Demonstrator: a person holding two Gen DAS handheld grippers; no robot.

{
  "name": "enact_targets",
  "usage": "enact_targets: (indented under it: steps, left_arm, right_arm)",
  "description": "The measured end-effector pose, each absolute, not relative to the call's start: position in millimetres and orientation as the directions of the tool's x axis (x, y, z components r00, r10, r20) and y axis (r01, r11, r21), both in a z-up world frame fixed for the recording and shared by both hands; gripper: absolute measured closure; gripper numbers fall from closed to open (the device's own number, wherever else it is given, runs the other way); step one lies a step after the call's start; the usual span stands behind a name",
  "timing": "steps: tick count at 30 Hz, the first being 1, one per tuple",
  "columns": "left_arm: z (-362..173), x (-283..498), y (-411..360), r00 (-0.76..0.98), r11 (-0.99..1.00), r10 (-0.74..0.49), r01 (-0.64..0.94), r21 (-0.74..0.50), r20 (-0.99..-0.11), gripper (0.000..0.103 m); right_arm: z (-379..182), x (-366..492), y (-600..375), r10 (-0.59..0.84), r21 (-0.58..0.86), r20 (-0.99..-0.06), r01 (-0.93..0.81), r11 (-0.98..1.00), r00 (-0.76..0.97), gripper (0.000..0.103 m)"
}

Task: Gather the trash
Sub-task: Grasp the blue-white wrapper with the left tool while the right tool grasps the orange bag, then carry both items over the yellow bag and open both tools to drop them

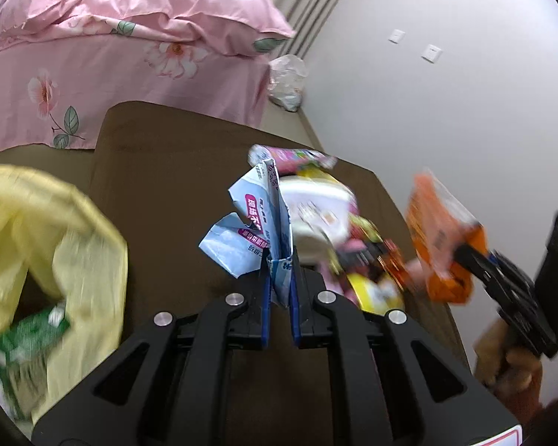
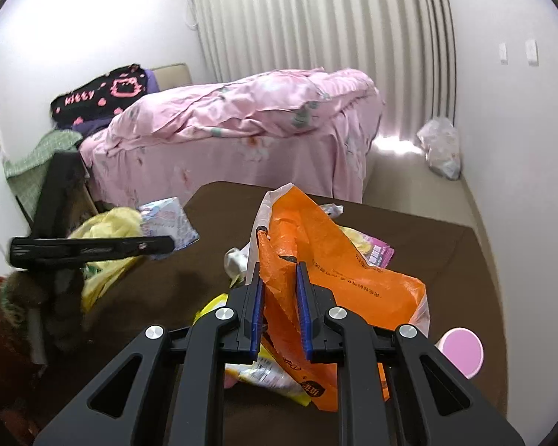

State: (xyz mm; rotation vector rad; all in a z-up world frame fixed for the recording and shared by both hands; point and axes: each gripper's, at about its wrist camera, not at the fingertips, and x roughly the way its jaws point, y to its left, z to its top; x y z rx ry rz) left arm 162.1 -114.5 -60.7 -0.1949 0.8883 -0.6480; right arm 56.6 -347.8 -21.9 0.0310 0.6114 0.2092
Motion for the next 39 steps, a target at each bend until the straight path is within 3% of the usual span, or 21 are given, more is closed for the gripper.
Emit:
enact_targets:
  steps: [13, 14, 17, 19, 22, 26, 30, 35, 37, 38, 39]
  left_arm:
    - [-90.4, 89.3, -102.1, 0.323, 0.766, -0.607, 0.481, -0.426, -0.726, 0.095]
    - [-91.3, 89.7, -99.9, 0.326, 0.767, -0.608, 0.478, -0.429, -0.724, 0.095]
    - [-89.0, 93.7, -93.3, 0.361, 0.786, -0.591, 0.457, -0.416, -0.721, 0.094]
    - [-87.7, 95.8, -89.6, 0.382, 0.797, -0.581, 0.444, -0.409, -0.719, 0.093]
    - [-86.0, 97.9, -85.8, 0.400, 0.803, -0.579, 0.432, -0.411, -0.711, 0.093]
    - [-87.1, 95.9, -84.9, 0.407, 0.802, -0.582, 0.433, -0.413, -0.704, 0.093]
    - [-90.7, 96.8, -86.8, 0.397, 0.798, -0.587, 0.432, -0.421, -0.705, 0.093]
    - [-88.0, 96.5, -87.4, 0.414, 0.807, -0.575, 0.430, -0.406, -0.706, 0.093]
    - [-85.4, 94.6, -86.5, 0.425, 0.811, -0.568, 0.434, -0.392, -0.705, 0.093]
    - [-82.9, 93.5, -85.5, 0.433, 0.814, -0.564, 0.436, -0.384, -0.703, 0.093]
    - [-80.4, 92.5, -84.3, 0.441, 0.815, -0.563, 0.437, -0.380, -0.699, 0.093]
  right_arm:
    - [-60.0, 20.7, -327.8, 0.301, 0.248, -0.665, -0.177, 0.952, 0.684, 0.084]
    - [-61.6, 19.6, -327.0, 0.327, 0.269, -0.657, -0.195, 0.943, 0.679, 0.081]
    - [-61.1, 13.4, -324.5, 0.394, 0.296, -0.642, -0.261, 0.919, 0.658, 0.051]
    - [-54.0, 5.2, -320.8, 0.415, 0.276, -0.617, -0.310, 0.910, 0.669, 0.044]
    - [-46.1, -5.5, -321.6, 0.420, 0.224, -0.631, -0.365, 0.904, 0.652, 0.044]
    - [-42.7, -19.1, -342.9, 0.202, 0.062, -0.640, -0.211, 0.975, 0.742, 0.044]
    - [-63.4, -11.1, -383.8, 0.162, 0.209, -0.688, -0.021, 0.978, 0.707, 0.044]
    - [-104.2, 4.9, -386.4, 0.146, 0.224, -0.724, 0.029, 0.974, 0.675, 0.044]
    - [-116.3, 10.2, -386.5, 0.221, 0.298, -0.715, 0.004, 0.954, 0.663, 0.055]
    - [-119.6, 12.5, -386.9, 0.257, 0.338, -0.713, -0.002, 0.941, 0.652, 0.070]
    - [-117.4, 12.5, -386.3, 0.250, 0.336, -0.708, 0.004, 0.942, 0.661, 0.075]
